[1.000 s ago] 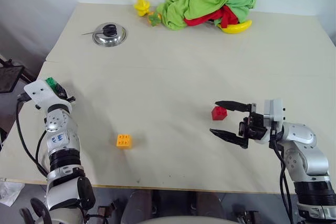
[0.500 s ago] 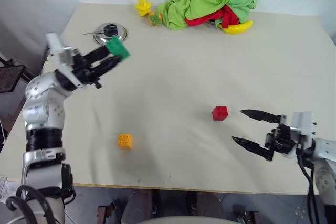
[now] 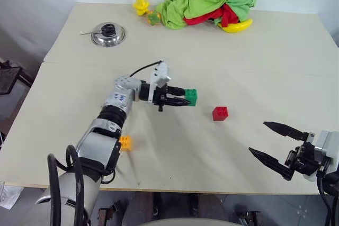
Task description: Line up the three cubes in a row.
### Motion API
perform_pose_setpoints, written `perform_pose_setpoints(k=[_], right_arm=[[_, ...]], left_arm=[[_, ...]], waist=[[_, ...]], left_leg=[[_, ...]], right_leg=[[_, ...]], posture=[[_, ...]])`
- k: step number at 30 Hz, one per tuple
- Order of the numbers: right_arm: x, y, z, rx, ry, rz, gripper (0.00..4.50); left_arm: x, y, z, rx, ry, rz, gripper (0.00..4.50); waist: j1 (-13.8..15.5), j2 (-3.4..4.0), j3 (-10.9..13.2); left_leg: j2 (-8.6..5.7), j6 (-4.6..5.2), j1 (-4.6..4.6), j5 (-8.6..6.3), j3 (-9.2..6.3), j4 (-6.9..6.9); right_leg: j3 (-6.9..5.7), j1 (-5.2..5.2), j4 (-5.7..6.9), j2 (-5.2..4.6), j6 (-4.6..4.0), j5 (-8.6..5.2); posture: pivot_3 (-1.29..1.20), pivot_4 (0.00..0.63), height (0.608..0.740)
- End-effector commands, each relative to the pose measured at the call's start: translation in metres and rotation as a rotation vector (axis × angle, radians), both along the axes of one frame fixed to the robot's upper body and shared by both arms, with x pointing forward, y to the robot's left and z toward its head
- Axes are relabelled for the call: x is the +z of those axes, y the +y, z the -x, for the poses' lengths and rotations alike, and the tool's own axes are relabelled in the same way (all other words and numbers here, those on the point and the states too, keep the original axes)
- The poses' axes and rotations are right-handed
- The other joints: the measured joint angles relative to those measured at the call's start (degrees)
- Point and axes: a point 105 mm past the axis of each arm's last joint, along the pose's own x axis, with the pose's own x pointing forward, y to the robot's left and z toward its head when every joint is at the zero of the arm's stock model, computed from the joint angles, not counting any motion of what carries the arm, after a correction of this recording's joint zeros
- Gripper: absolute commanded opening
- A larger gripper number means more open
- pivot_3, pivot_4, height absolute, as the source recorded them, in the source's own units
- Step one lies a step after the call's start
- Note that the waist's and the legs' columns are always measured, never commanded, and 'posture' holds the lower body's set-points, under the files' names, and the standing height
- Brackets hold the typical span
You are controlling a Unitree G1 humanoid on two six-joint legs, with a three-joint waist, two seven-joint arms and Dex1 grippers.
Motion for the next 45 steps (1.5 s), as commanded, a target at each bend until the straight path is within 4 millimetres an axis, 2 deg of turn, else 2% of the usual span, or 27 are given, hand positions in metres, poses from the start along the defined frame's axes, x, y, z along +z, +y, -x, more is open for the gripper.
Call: perform_pose_setpoints(k=[1, 9, 12, 16, 22, 24, 26, 30, 31, 34, 38, 42, 45], right_arm=[[0.01, -0.001, 0.006, -0.018, -0.057, 0.0, 4.5], [-0.004, -0.014, 0.016, -0.037, -0.053, -0.026, 4.5], [-0.011, -0.019, 0.014, -0.059, -0.034, -0.084, 4.5], [-0.024, -0.02, 0.014, -0.027, -0.038, -0.078, 4.5], [-0.023, -0.028, 0.011, -0.023, -0.016, -0.092, 4.5], [-0.021, -0.026, 0.008, -0.006, -0.019, -0.095, 4.5], [-0.021, -0.024, 0.007, 0.007, -0.023, -0.098, 4.5], [-0.015, -0.014, -0.002, 0.053, -0.05, -0.117, 4.5], [-0.013, -0.011, -0.004, 0.073, -0.053, -0.122, 4.5], [-0.012, -0.004, -0.009, 0.118, -0.045, -0.131, 4.5], [-0.009, 0.007, -0.02, 0.185, -0.061, -0.132, 4.5], [-0.001, 0.025, -0.028, 0.288, -0.101, -0.146, 4.5], [0.003, 0.038, -0.032, 0.355, -0.107, -0.144, 4.5]], left_arm=[[-0.006, -0.01, 0.001, -0.004, -0.031, -0.056, 1.46], [-0.022, -0.014, 0.004, -0.008, -0.03, -0.103, 1.46], [-0.026, -0.013, 0.007, -0.017, -0.025, -0.11, 1.46], [-0.031, -0.012, 0.009, -0.015, -0.02, -0.111, 1.46], [-0.037, -0.012, 0.014, -0.044, -0.052, -0.131, 1.46], [-0.031, -0.011, 0.012, -0.03, -0.046, -0.102, 2.19], [-0.026, -0.01, 0.012, -0.029, -0.058, -0.076, 2.69], [0.002, -0.004, 0.014, -0.071, -0.1, 0.039, 3.94], [0.011, 0.002, 0.012, -0.073, -0.115, 0.062, 4.21], [0.028, 0.019, 0.008, -0.062, -0.146, 0.096, 4.21], [0.061, 0.055, 0.014, -0.091, -0.184, 0.189, 4.21], [0.071, 0.109, 0.019, 0.022, -0.274, 0.207, 4.36], [0.063, 0.15, 0.028, 0.174, -0.258, 0.207, 4.36]], waist=[[0.0, 0.0, 0.0], [0.0, 0.0, 0.0], [0.0, 0.0, 0.0], [0.0, 0.02, 0.0], [0.0, 0.05, 0.0], [0.0, 0.04, 0.0], [0.0, 0.05, 0.0], [-0.1, 0.05, 0.0], [-0.1, 0.05, 0.0], [-0.2, 0.07, 0.0], [-0.4, 0.07, 0.0], [-0.8, 0.1, 0.0], [-1.4, 0.15, 0.0]], left_leg=[[0.0, 0.0, 0.0, 0.0, 0.0, 0.01], [0.12, 0.03, 0.0, -0.01, -0.05, 0.04], [0.15, 0.05, 0.0, -0.01, -0.05, 0.04], [0.18, 0.05, 0.02, -0.01, -0.06, 0.04], [0.19, 0.06, 0.02, -0.01, -0.08, 0.06], [0.19, 0.06, 0.02, -0.01, -0.08, 0.06], [0.19, 0.06, 0.02, -0.01, -0.07, 0.06], [0.22, 0.06, 0.02, 0.0, -0.07, 0.12], [0.22, 0.06, 0.01, 0.0, -0.08, 0.14], [0.24, 0.06, 0.02, 0.0, -0.09, 0.15], [0.24, 0.06, 0.02, 0.0, -0.07, 0.15], [0.24, 0.06, 0.04, 0.0, -0.08, 0.17], [0.25, 0.06, 0.06, 0.0, -0.11, 0.13]], right_leg=[[0.0, 0.0, 0.0, 0.0, 0.0, 0.0], [-0.01, 0.0, 0.02, -0.07, 0.0, 0.0], [-0.01, 0.01, 0.02, -0.08, 0.0, 0.0], [-0.01, 0.02, 0.03, -0.09, 0.0, 0.0], [-0.01, 0.03, 0.06, -0.11, 0.0, 0.0], [-0.01, 0.03, 0.05, -0.11, 0.0, 0.0], [0.0, 0.04, 0.06, -0.12, 0.0, 0.0], [0.0, 0.03, 0.09, -0.12, 0.0, 0.0], [-0.01, 0.03, 0.1, -0.12, 0.0, 0.0], [-0.01, 0.02, 0.14, -0.12, -0.01, 0.0], [-0.02, 0.02, 0.15, -0.11, -0.01, 0.0], [-0.01, 0.03, 0.19, -0.11, -0.01, 0.0], [-0.02, 0.03, 0.21, -0.11, -0.02, -0.01]], posture=[[0.0, 0.15, 0.74], [0.0, 0.15, 0.74], [0.0, 0.15, 0.74], [0.0, 0.15, 0.74], [0.0, 0.15, 0.74], [0.0, 0.15, 0.74], [0.0, 0.15, 0.74], [0.0, 0.15, 0.74], [0.0, 0.15, 0.74], [0.0, 0.15, 0.74], [0.0, 0.15, 0.74], [0.0, 0.15, 0.74], [0.0, 0.15, 0.74]])
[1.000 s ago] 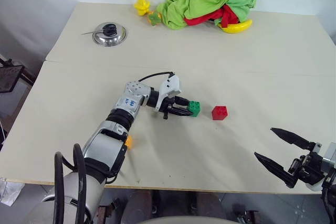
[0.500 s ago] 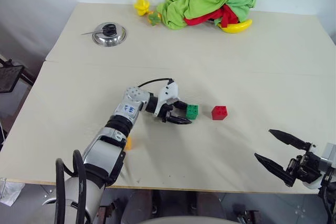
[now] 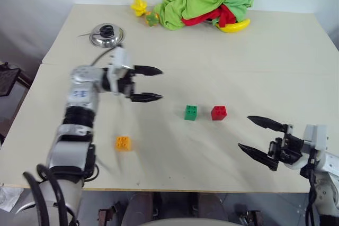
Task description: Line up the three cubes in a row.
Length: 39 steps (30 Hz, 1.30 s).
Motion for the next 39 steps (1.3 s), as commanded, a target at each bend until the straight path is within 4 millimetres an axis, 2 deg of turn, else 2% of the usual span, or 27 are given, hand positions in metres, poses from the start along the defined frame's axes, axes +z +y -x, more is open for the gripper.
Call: perform_pose_setpoints(k=[1, 3, 9, 10, 12, 15, 17, 22, 26, 29, 33, 36, 39], right_arm=[[0.008, 0.011, 0.0, 0.068, -0.021, 0.008, 4.5], [0.015, 0.02, -0.002, 0.12, -0.003, -0.015, 4.5], [0.025, 0.038, -0.007, 0.238, -0.021, 0.017, 4.5], [0.026, 0.039, -0.008, 0.245, -0.031, 0.022, 4.5], [0.028, 0.043, -0.007, 0.284, -0.044, 0.042, 4.5], [0.03, 0.046, -0.005, 0.314, -0.048, 0.057, 4.5], [0.028, 0.045, -0.005, 0.319, -0.052, 0.073, 4.5], [0.025, 0.039, -0.005, 0.303, -0.076, 0.109, 4.5], [0.013, 0.029, 0.005, 0.316, -0.079, 0.164, 4.5], [0.003, 0.021, 0.009, 0.299, -0.043, 0.158, 4.5], [-0.007, 0.009, 0.012, 0.246, -0.006, 0.162, 4.5], [-0.01, -0.003, 0.015, 0.196, 0.006, 0.165, 4.5], [-0.013, -0.013, 0.019, 0.149, 0.015, 0.175, 4.5]], left_arm=[[-0.003, 0.035, 0.016, 0.086, 0.01, 0.044, 4.36], [-0.015, 0.072, 0.03, 0.241, 0.082, 0.084, 4.36], [-0.059, 0.143, 0.084, 0.548, 0.232, 0.047, 4.36], [-0.062, 0.148, 0.088, 0.58, 0.242, 0.055, 4.36], [-0.081, 0.166, 0.113, 0.659, 0.289, 0.008, 4.36], [-0.093, 0.178, 0.139, 0.726, 0.28, -0.035, 4.36], [-0.094, 0.173, 0.144, 0.715, 0.271, -0.035, 4.36], [-0.09, 0.123, 0.138, 0.514, 0.2, -0.077, 4.36], [-0.087, 0.084, 0.125, 0.36, 0.141, -0.102, 4.36], [-0.095, 0.067, 0.116, 0.278, 0.084, -0.182, 4.36], [-0.096, 0.055, 0.108, 0.21, 0.109, -0.155, 4.36], [-0.101, 0.055, 0.112, 0.159, 0.134, -0.188, 3.8], [-0.099, 0.055, 0.11, 0.131, 0.133, -0.183, 2.87]], waist=[[-0.4, 0.02, 0.0], [-0.5, 0.03, 0.0], [-0.4, 0.07, 0.1], [-0.3, 0.08, 0.1], [-0.1, 0.1, 0.1], [-0.4, 0.1, 0.1], [-0.1, 0.1, 0.1], [0.6, 0.12, 0.1], [0.8, 0.14, 0.1], [0.8, 0.17, 0.1], [0.5, 0.18, 0.1], [-0.1, 0.21, 0.1], [-0.3, 0.22, 0.1]], left_leg=[[-0.02, 0.0, 0.0, 0.0, 0.0, -0.01], [-0.03, 0.0, 0.0, 0.0, -0.01, 0.0], [0.05, -0.02, 0.06, -0.01, -0.06, 0.0], [0.04, -0.02, 0.06, -0.01, -0.09, 0.01], [-0.01, -0.03, 0.07, -0.02, -0.13, 0.01], [-0.01, -0.11, 0.09, -0.1, -0.11, -0.07], [0.01, -0.14, 0.08, -0.14, -0.14, -0.09], [-0.02, -0.3, 0.1, -0.23, -0.11, -0.06], [0.0, -0.18, 0.11, -0.16, -0.09, -0.08], [0.0, -0.17, 0.11, -0.16, 0.0, -0.09], [-0.01, -0.12, 0.14, -0.13, 0.12, -0.08], [0.03, -0.12, 0.15, -0.13, 0.11, -0.09], [0.04, -0.12, 0.15, -0.13, 0.1, -0.08]], right_leg=[[0.0, 0.0, 0.01, -0.01, 0.0, 0.0], [0.01, 0.01, 0.01, -0.02, 0.0, 0.0], [0.06, 0.03, 0.03, -0.07, -0.02, -0.01], [0.03, 0.05, 0.03, -0.08, -0.02, -0.01], [0.03, 0.03, 0.04, -0.2, -0.03, -0.02], [0.07, 0.02, 0.0, -0.24, -0.05, -0.02], [0.01, 0.0, -0.03, -0.23, -0.12, -0.06], [0.06, 0.02, 0.0, -0.29, -0.13, -0.06], [0.02, 0.01, 0.01, -0.21, -0.13, -0.06], [0.03, 0.02, 0.01, -0.11, -0.13, -0.06], [0.06, 0.02, 0.03, -0.08, -0.12, -0.06], [0.06, 0.02, 0.04, -0.05, -0.12, -0.06], [0.06, 0.02, 0.03, -0.04, -0.12, -0.06]], posture=[[0.0, 0.15, 0.74], [0.0, 0.15, 0.74], [0.0, 0.15, 0.74], [0.0, 0.15, 0.74], [0.0, 0.15, 0.74], [0.0, 0.15, 0.74], [0.0, 0.15, 0.74], [0.0, 0.15, 0.74], [0.0, 0.15, 0.74], [0.0, 0.15, 0.74], [0.0, 0.15, 0.74], [0.0, 0.15, 0.74], [0.0, 0.15, 0.74]])
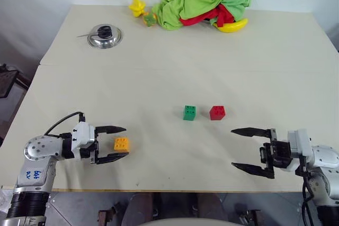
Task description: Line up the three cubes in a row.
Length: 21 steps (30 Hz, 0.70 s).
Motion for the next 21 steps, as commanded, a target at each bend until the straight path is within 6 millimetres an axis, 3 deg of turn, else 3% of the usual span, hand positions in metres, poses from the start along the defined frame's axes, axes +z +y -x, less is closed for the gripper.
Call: perform_pose_setpoints(k=[1, 5, 8, 12, 17, 21], right_arm=[[0.005, -0.015, 0.005, -0.054, -0.042, 0.023, 4.5], [0.003, -0.024, 0.008, -0.108, -0.045, 0.027, 4.5], [0.003, -0.027, 0.01, -0.148, -0.051, 0.027, 4.5], [0.005, -0.032, 0.009, -0.189, -0.06, 0.026, 4.5], [0.007, -0.031, 0.008, -0.205, -0.069, 0.027, 4.5], [0.011, -0.031, 0.007, -0.229, -0.087, 0.016, 4.5]], left_arm=[[0.008, -0.001, -0.001, -0.058, -0.009, 0.013, 2.63], [0.016, -0.01, -0.008, -0.149, 0.005, 0.003, 1.5], [0.04, -0.029, -0.03, -0.202, 0.011, 0.062, 1.49], [0.053, -0.056, -0.068, -0.258, -0.025, 0.026, 1.49], [0.044, -0.091, -0.104, -0.281, -0.003, -0.015, 1.49], [0.034, -0.095, -0.114, -0.276, 0.017, -0.049, 1.49]], waist=[[-0.1, 0.0, 0.0], [0.1, 0.0, 0.0], [0.8, 0.01, 0.0], [1.4, 0.03, 0.0], [1.4, 0.03, 0.0], [0.8, -0.03, 0.0]], left_leg=[[0.0, 0.0, 0.0, 0.0, 0.0, 0.01], [0.0, 0.02, 0.01, 0.01, -0.03, 0.03], [-0.02, 0.02, 0.0, 0.02, -0.05, 0.06], [-0.1, 0.1, 0.0, 0.06, -0.03, 0.13], [-0.37, 0.12, -0.04, 0.07, 0.03, 0.08], [-0.31, 0.12, -0.08, 0.07, 0.11, 0.05]], right_leg=[[0.0, 0.01, 0.0, 0.0, 0.0, 0.0], [0.02, 0.03, 0.01, -0.02, 0.01, 0.0], [0.0, 0.04, 0.04, -0.02, 0.01, 0.0], [0.02, 0.07, 0.08, -0.02, 0.06, 0.03], [-0.01, 0.06, 0.0, 0.05, 0.07, 0.04], [-0.01, 0.01, -0.09, 0.12, 0.1, 0.05]], posture=[[0.0, 0.15, 0.74], [0.0, 0.15, 0.74], [0.0, 0.15, 0.74], [0.0, 0.15, 0.74], [0.0, 0.15, 0.74], [0.0, 0.15, 0.74]])
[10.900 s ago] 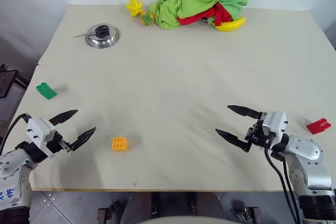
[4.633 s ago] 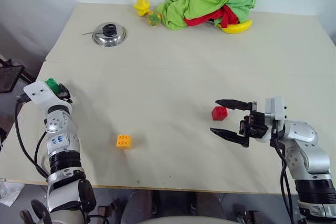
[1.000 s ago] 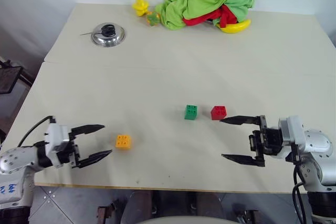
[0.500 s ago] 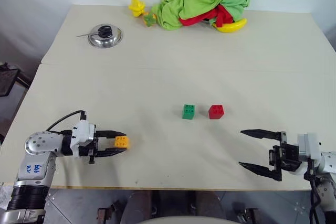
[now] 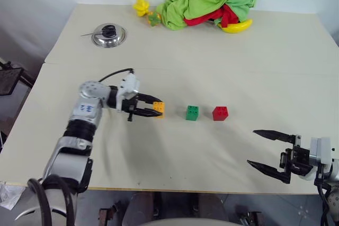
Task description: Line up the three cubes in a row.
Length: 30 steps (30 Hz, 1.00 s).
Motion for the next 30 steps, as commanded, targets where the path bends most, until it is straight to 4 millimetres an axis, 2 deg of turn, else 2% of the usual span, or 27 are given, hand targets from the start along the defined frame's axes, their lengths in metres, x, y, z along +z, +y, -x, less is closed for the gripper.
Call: perform_pose_setpoints(k=[1, 8, 10, 12, 16, 19, 22, 24, 27, 28, 30], right_arm=[[0.013, -0.002, 0.0, -0.031, -0.056, -0.012, 4.5], [0.015, -0.002, -0.004, -0.104, -0.082, -0.066, 4.5], [0.013, 0.001, -0.004, -0.105, -0.081, -0.071, 4.5], [0.014, 0.003, -0.004, -0.109, -0.087, -0.085, 4.5], [0.02, 0.004, -0.006, -0.109, -0.108, -0.095, 4.5], [0.029, 0.001, -0.008, -0.117, -0.132, -0.105, 4.5], [0.028, -0.004, -0.008, -0.116, -0.115, -0.074, 4.5], [0.028, -0.007, -0.008, -0.118, -0.109, -0.076, 4.5], [0.029, -0.009, -0.01, -0.115, -0.113, -0.082, 4.5], [0.029, -0.009, -0.011, -0.111, -0.113, -0.083, 4.5], [0.03, -0.009, -0.013, -0.098, -0.113, -0.078, 4.5]], left_arm=[[-0.004, 0.005, -0.009, 0.03, -0.027, -0.03, 1.49], [-0.005, -0.006, -0.014, 0.053, -0.034, 0.036, 1.49], [-0.004, -0.005, -0.013, 0.042, -0.032, 0.05, 2.24], [0.001, 0.0, -0.012, 0.037, -0.055, 0.077, 2.79], [0.013, 0.025, -0.005, 0.036, -0.104, 0.111, 4.01], [0.02, 0.056, 0.006, 0.101, -0.127, 0.142, 4.01], [0.023, 0.085, 0.017, 0.26, -0.201, 0.176, 4.01], [0.027, 0.104, 0.034, 0.349, -0.219, 0.22, 4.01], [0.024, 0.12, 0.059, 0.438, -0.179, 0.233, 4.01], [0.017, 0.124, 0.064, 0.483, -0.169, 0.184, 4.01], [0.012, 0.124, 0.072, 0.514, -0.18, 0.146, 4.01]], waist=[[-0.3, -0.01, 0.0], [0.4, -0.02, 0.0], [0.5, -0.02, 0.0], [0.4, -0.03, 0.0], [0.0, -0.03, 0.0], [-0.9, -0.02, 0.0], [-1.4, 0.01, 0.0], [-1.3, 0.01, 0.0], [-1.1, 0.0, 0.0], [-1.0, 0.0, 0.0], [-0.5, 0.07, 0.0]], left_leg=[[0.02, 0.0, 0.0, 0.0, 0.0, -0.01], [0.2, 0.05, 0.0, 0.03, -0.05, 0.1], [0.18, 0.06, 0.0, 0.03, -0.08, 0.11], [0.18, 0.06, -0.04, 0.03, -0.09, 0.1], [0.19, 0.06, -0.06, 0.03, -0.1, 0.08], [0.24, 0.06, -0.04, 0.03, -0.1, 0.07], [0.27, 0.06, 0.01, 0.03, -0.11, 0.03], [0.26, 0.06, 0.01, 0.03, -0.15, 0.03], [0.28, 0.06, 0.03, 0.03, -0.22, 0.04], [0.28, 0.05, 0.02, 0.03, -0.25, 0.05], [0.21, 0.06, 0.05, 0.03, -0.3, 0.05]], right_leg=[[-0.01, -0.02, 0.0, 0.01, 0.0, 0.0], [0.04, 0.02, 0.07, -0.1, 0.05, 0.02], [0.04, 0.03, 0.08, -0.14, 0.05, 0.03], [0.02, 0.01, 0.07, -0.14, 0.05, 0.03], [0.0, -0.03, 0.06, -0.13, 0.05, 0.03], [0.02, -0.02, 0.08, -0.12, 0.05, 0.03], [0.05, -0.02, 0.1, -0.12, 0.04, 0.02], [0.05, 0.0, 0.1, -0.13, 0.03, 0.02], [0.05, 0.06, 0.08, -0.2, 0.03, 0.02], [0.04, 0.07, 0.08, -0.22, 0.03, 0.02], [0.03, 0.11, 0.08, -0.31, 0.03, 0.02]], posture=[[0.0, 0.15, 0.74], [0.0, 0.15, 0.74], [0.0, 0.15, 0.74], [0.0, 0.15, 0.74], [0.0, 0.15, 0.74], [0.0, 0.15, 0.74], [0.0, 0.15, 0.74], [0.0, 0.15, 0.74], [0.0, 0.15, 0.74], [0.0, 0.15, 0.74], [0.0, 0.15, 0.74]])
